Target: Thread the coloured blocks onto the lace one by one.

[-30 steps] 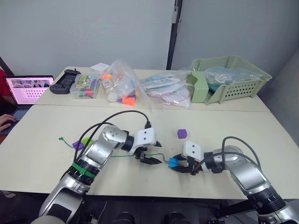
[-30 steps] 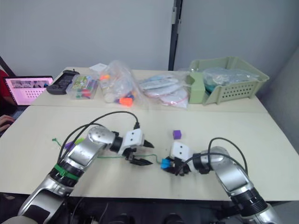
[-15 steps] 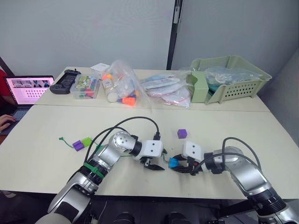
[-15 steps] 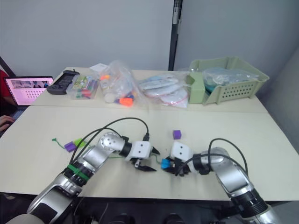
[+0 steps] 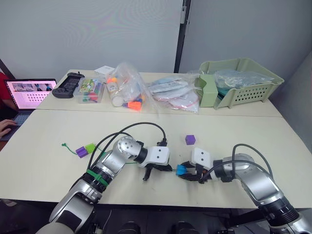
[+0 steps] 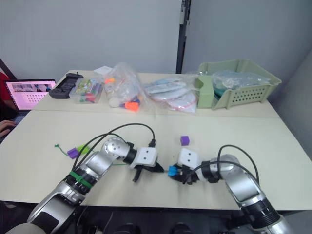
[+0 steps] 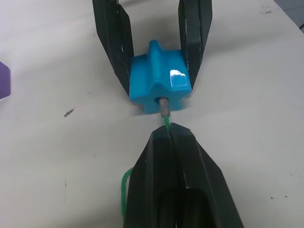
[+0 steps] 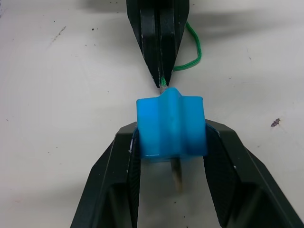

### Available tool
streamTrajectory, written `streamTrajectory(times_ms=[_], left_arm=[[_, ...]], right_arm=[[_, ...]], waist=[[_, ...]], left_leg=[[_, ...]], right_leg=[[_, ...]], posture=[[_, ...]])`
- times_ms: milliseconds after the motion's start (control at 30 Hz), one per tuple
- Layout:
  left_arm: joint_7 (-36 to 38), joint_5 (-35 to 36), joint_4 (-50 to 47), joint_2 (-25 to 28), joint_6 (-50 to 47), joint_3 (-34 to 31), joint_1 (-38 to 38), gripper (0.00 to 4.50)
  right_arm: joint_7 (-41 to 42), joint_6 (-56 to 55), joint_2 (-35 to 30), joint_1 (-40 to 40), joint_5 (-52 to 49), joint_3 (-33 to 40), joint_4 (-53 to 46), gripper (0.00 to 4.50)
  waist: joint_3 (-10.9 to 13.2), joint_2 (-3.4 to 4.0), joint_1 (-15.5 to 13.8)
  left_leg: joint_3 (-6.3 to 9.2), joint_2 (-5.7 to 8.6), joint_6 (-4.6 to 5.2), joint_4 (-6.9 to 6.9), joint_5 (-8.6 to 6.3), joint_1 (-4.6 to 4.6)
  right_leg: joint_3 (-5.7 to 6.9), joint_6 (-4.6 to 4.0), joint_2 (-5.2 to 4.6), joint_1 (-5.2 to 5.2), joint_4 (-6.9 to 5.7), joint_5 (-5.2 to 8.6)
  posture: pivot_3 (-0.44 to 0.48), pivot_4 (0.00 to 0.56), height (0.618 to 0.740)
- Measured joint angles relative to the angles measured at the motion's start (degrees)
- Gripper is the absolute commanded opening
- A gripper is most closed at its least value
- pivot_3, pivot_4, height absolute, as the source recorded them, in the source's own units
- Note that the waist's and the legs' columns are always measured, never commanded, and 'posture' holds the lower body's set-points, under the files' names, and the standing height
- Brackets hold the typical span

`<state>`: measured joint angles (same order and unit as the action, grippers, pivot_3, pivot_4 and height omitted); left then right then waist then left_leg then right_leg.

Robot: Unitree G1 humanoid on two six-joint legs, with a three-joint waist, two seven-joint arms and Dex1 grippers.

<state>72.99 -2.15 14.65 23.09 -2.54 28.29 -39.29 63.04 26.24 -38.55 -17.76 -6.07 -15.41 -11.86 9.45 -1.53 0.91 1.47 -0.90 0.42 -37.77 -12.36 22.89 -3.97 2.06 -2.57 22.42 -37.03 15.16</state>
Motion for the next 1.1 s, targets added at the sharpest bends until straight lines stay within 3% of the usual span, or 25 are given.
streamTrajectory(times_ms=[567, 600, 800, 867, 900, 1067, 1100], left_arm=[[-2.39, -2.30, -1.87, -2.44, -4.00, 1.60, 0.10, 0.00], [-2.43, -2.22, -1.89, -2.44, -4.34, 1.54, 0.10, 0.56], [-1.31, -0.27, -4.73, -0.36, -7.35, -0.09, 0.10, 2.46], [-0.77, 0.15, -5.67, 0.67, -8.30, -0.55, 0.11, 3.11], [-0.25, 0.26, -6.44, 1.29, -9.10, -0.54, 0.12, 3.44], [-0.02, 1.03, -9.39, 1.73, -11.71, -0.68, 0.62, 3.48], [-0.36, 0.99, -9.39, 1.39, -11.98, -0.63, 0.62, 3.48]], right_arm=[[0.06, 0.12, -0.08, -0.01, 0.02, 0.01, -0.04, 1.35], [0.06, 0.12, -0.08, -0.01, 0.02, 0.01, -0.04, 1.35], [-0.10, 0.85, -0.04, 0.02, -0.01, 0.00, -0.56, 1.35], [-0.37, 1.45, 0.00, 0.06, -0.34, 0.34, -0.99, 2.40], [-0.65, 1.81, 0.07, 0.23, -0.47, 0.18, -1.05, 2.69], [-0.98, 3.23, -0.44, 1.01, -2.22, 0.47, -2.00, 4.42], [-0.99, 3.56, -0.85, 1.30, -2.54, 0.59, -2.60, 4.47]], waist=[[0.00, 0.00, -0.04], [0.00, 0.00, -0.05], [0.00, 0.00, 0.02], [0.00, 0.00, 0.00], [0.01, -0.02, 0.00], [0.02, 0.00, -0.14], [0.02, 0.00, -0.24]], left_leg=[[0.00, 0.01, 0.00, 0.00, 0.00, 0.00], [0.00, 0.01, 0.00, 0.00, 0.00, 0.00], [0.01, -0.01, 0.00, 0.00, 0.00, 0.02], [0.01, 0.00, 0.00, 0.00, 0.00, 0.02], [0.01, 0.00, 0.00, 0.00, 0.00, 0.03], [0.02, 0.02, 0.00, -0.04, 0.00, 0.21], [0.03, 0.03, 0.00, -0.07, 0.00, 0.27]], right_leg=[[0.00, 0.00, 0.00, -0.01, 0.00, 0.00], [0.00, 0.01, 0.00, -0.01, 0.00, 0.00], [0.00, 0.00, 0.00, 0.02, 0.00, 0.00], [0.00, 0.00, 0.00, 0.02, 0.00, 0.00], [0.00, 0.00, 0.00, 0.03, 0.00, 0.00], [0.00, 0.00, -0.03, 0.18, -0.02, 0.00], [0.01, 0.00, -0.03, 0.22, -0.02, -0.01]], posture=[[0.000, 0.150, 0.740], [0.000, 0.150, 0.740], [0.000, 0.150, 0.740], [0.000, 0.150, 0.740], [0.000, 0.150, 0.740], [0.000, 0.150, 0.740], [0.000, 0.150, 0.740]])
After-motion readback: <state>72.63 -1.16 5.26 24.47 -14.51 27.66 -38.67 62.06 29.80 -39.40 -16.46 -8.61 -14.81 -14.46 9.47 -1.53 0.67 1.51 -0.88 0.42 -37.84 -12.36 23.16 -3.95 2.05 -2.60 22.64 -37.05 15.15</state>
